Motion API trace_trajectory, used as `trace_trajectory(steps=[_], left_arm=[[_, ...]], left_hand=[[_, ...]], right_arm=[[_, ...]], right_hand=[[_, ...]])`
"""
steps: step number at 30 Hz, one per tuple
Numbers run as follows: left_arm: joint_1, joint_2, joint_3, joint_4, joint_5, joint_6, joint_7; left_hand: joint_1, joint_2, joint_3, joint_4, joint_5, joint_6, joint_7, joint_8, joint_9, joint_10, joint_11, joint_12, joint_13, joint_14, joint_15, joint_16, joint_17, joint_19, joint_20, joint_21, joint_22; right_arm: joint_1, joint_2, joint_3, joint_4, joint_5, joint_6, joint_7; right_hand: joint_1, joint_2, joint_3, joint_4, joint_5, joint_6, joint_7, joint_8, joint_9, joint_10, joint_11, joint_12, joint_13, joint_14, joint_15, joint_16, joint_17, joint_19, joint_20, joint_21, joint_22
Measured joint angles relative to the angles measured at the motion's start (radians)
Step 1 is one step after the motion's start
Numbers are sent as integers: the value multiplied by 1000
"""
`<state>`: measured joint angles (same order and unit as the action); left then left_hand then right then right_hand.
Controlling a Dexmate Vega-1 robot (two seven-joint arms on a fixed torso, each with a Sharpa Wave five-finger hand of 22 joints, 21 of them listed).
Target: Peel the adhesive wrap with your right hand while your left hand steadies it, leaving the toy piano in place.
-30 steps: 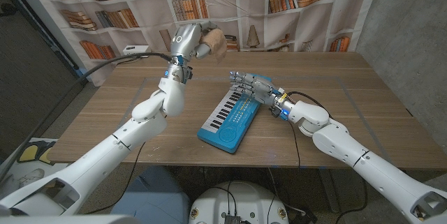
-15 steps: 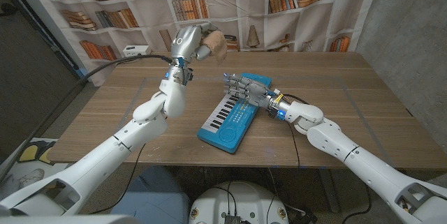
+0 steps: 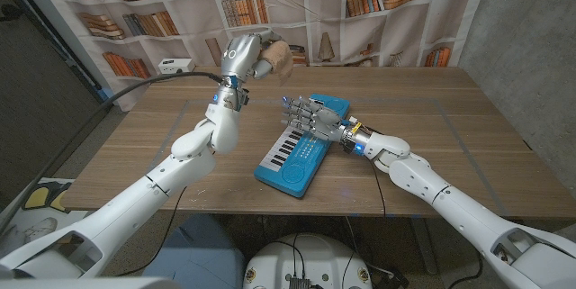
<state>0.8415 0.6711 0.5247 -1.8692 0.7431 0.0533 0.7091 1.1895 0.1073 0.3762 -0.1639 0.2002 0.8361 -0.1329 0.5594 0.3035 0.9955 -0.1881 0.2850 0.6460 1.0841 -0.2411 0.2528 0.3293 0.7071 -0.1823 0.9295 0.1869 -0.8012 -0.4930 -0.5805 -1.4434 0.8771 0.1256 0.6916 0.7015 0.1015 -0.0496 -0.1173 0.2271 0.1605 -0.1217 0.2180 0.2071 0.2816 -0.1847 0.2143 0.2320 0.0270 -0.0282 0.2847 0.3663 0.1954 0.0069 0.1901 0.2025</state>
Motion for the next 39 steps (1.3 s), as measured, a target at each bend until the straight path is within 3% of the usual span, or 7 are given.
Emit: trace_trajectory(steps=[11,16,23,28,32,39], left_arm=[[1,9,4,-3,34,10,14],[4,15,6,-5,43,12,17],[6,20,9,-6,52,12,18],[6,24,10,-7,56,12,18],[6,25,10,-7,61,11,18],[6,29,12,-8,69,10,19]], left_hand=[[-1,-1,0,0,0,2,-2,-4,0,0,0,-1,1,0,0,0,2,-4,-4,7,-1],[-1,-1,-4,4,0,2,-2,-4,-2,0,0,-3,1,0,0,0,0,-4,-4,7,-1],[2,2,-4,4,0,3,-3,-1,-6,3,-3,-4,1,0,0,0,0,-4,-4,15,-1],[2,2,-4,4,0,3,-4,0,-5,3,-3,-4,0,0,0,0,3,-7,-7,15,-1],[2,2,-4,4,0,3,-4,0,-5,3,-3,-5,0,0,0,0,3,-13,-2,15,-1],[5,3,-8,0,0,4,-3,0,-5,3,-3,-6,0,0,0,0,0,-13,-2,22,-1]], right_arm=[[10,31,5,35,23,-18,38],[15,45,6,52,35,-27,57],[24,63,10,76,50,-38,78],[32,76,13,97,61,-47,98],[36,85,16,110,62,-48,99],[43,105,23,139,77,-60,123]], right_hand=[[4,-4,3,-3,0,5,-6,0,0,-1,-1,0,-4,-5,-5,0,0,-1,-1,7,0],[16,8,7,-7,0,5,-20,0,0,-13,-12,-7,-4,-5,-5,-4,0,-4,-4,7,0],[21,13,8,-8,0,21,-47,5,0,-26,-3,-11,-4,-16,-5,-4,0,-7,-7,14,0],[21,13,8,-8,0,6,-39,0,0,-25,-4,-11,-4,-16,-5,-4,0,-7,-7,14,0],[21,13,9,-3,5,-1,-46,-4,0,-36,-20,-15,-9,-12,-2,-4,1,-7,-7,16,0],[12,23,8,9,6,11,-61,-4,5,-77,-1,-23,-9,-12,-2,-4,3,-3,-3,22,0]])
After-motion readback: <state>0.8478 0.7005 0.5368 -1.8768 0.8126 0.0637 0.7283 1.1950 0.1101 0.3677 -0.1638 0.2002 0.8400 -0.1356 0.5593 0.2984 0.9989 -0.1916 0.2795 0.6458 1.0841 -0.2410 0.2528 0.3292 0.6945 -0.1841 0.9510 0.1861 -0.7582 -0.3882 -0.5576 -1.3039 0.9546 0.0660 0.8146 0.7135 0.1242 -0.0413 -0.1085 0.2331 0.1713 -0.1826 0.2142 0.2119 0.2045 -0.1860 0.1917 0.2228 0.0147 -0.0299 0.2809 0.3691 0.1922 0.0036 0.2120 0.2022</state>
